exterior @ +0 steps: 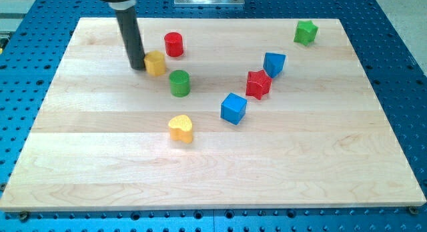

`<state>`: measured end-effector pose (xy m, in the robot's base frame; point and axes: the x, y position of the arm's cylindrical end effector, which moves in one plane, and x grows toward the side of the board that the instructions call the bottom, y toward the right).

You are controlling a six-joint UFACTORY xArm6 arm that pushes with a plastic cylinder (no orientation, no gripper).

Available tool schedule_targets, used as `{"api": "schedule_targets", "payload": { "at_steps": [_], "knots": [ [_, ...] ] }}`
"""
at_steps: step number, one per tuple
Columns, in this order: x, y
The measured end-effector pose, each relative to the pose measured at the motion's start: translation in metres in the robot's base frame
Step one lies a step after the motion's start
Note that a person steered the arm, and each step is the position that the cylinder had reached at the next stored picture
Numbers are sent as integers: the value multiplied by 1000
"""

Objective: Move your hand towards the top center

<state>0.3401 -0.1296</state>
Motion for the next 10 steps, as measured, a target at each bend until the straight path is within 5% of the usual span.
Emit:
{"api": "schedule_targets", "payload": {
  "at_steps": [4,7,10],
  "knots": [
    [-7,6],
    [-81,-34],
    [-135,51]
  ]
}}
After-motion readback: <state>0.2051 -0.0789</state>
